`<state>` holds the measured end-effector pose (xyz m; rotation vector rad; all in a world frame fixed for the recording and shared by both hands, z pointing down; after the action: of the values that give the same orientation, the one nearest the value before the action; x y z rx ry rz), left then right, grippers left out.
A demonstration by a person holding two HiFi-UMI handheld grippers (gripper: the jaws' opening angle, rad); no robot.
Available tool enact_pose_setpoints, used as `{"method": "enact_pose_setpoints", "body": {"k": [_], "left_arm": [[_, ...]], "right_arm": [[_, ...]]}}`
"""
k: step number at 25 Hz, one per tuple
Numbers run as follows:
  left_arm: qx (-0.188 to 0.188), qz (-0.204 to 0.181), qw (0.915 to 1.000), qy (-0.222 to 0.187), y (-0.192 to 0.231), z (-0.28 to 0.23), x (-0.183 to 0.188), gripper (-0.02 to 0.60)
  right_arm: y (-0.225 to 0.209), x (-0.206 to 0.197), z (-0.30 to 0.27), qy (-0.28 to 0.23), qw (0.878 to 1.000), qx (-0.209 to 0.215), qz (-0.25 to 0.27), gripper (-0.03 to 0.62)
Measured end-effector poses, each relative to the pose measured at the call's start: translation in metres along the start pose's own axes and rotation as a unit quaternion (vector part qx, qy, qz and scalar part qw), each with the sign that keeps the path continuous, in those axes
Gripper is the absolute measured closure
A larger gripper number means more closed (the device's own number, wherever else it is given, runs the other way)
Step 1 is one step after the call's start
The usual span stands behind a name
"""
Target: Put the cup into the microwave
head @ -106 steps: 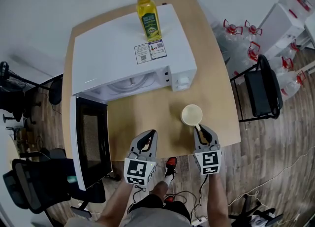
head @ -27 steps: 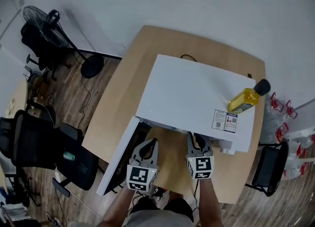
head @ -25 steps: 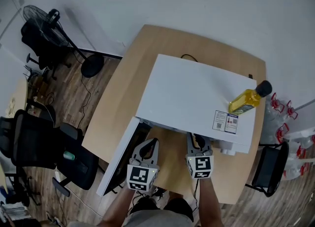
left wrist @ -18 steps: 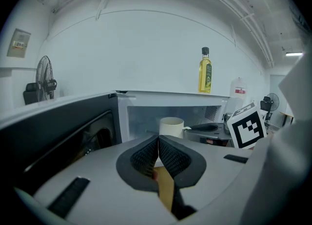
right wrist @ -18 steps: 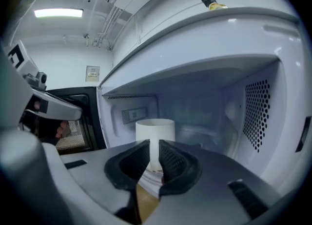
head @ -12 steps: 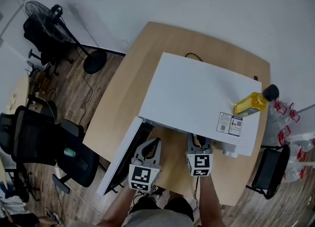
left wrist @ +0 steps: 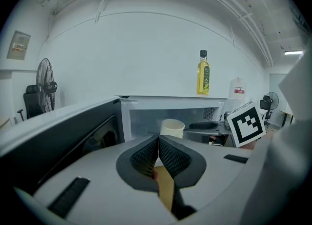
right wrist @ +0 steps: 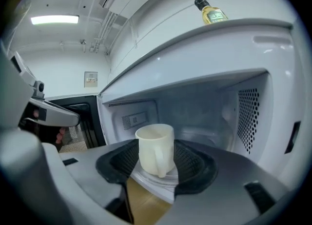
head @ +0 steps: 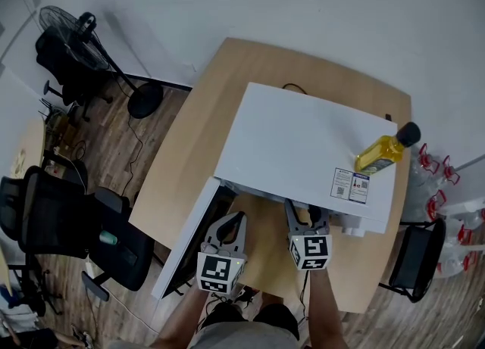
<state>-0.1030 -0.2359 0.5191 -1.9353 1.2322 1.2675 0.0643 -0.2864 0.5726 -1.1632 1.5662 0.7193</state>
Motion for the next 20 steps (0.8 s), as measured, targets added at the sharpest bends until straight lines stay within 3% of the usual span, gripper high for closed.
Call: {"method": "enact_pose_setpoints", "body": {"k": [11, 20], "left_arm": [[-0.013, -0.014, 0.9995, -0.024, -0.01, 0.021, 0.017, 0.557], [-0.04, -0.035, 0.9969, -0.058, -0.027, 0.047, 0.039, 0.557]], "right_arm": [[0.007, 0.017, 0.03, -0.013, 1.0, -0.013, 0.004, 0.381], [0.02, 0.046, 0.09, -0.048, 0.998, -0.041, 0.005, 0.454]]}}
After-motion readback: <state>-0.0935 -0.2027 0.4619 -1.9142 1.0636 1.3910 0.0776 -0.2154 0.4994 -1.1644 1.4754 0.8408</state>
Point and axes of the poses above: the fingertips, and each gripper's own axes: z backward along the fingers, y to its left, x out of its top, the point moved 4 cm from there along z, backward along the fingers, and after that the axes turned 1 degree about -x, right-handed, at the moved point
